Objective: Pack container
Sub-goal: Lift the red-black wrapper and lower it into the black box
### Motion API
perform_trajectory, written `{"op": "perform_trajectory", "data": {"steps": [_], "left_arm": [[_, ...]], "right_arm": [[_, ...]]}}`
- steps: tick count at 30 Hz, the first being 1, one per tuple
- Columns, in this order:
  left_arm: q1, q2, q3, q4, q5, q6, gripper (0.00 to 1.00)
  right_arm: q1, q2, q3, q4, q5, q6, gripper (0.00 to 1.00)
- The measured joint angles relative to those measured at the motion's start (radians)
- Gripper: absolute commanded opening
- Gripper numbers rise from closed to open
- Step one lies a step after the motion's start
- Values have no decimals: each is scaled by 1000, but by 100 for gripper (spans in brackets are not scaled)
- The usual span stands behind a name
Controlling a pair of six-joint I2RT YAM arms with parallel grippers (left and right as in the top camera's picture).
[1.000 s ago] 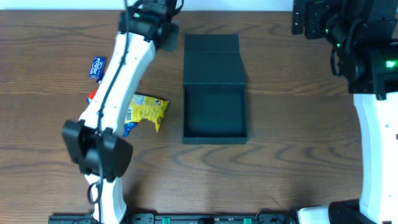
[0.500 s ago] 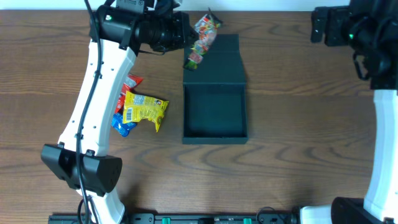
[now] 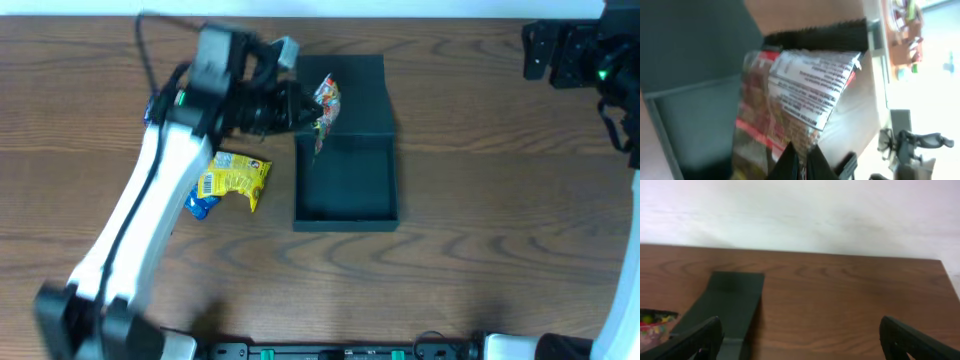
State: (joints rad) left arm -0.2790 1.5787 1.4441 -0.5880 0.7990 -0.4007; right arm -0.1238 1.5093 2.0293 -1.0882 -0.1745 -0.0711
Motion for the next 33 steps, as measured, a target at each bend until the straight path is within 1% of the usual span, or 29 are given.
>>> {"op": "perform_trajectory", "data": {"steps": [3, 4, 8, 11, 15, 19, 26, 28, 33], "left_arm": [[23, -123, -205, 246, 56, -93, 6], [28, -150, -270, 304, 75, -129, 6], [13, -154, -439, 427, 122, -230, 6], [-11, -144, -489, 465, 133, -277, 6], [-31, -144, -490, 461, 131, -320, 6], [-33, -144, -490, 397, 67, -345, 6], [-99, -144, -490, 365, -111, -354, 5], [-130, -144, -489, 321, -183, -343, 6], [-173, -144, -458, 152, -364, -292, 6]], "right_arm": [[0, 1, 0, -10, -44, -1, 99], [0, 1, 0, -19, -63, -2, 99], [0, 1, 0, -58, -92, 0, 99], [0, 1, 0, -82, -101, 0, 99], [0, 1, 0, -97, -107, 0, 99], [0, 1, 0, -97, -108, 0, 99], [0, 1, 0, -93, -110, 0, 99], [0, 1, 0, -93, -110, 0, 99], [0, 1, 0, -92, -111, 1, 99]]}}
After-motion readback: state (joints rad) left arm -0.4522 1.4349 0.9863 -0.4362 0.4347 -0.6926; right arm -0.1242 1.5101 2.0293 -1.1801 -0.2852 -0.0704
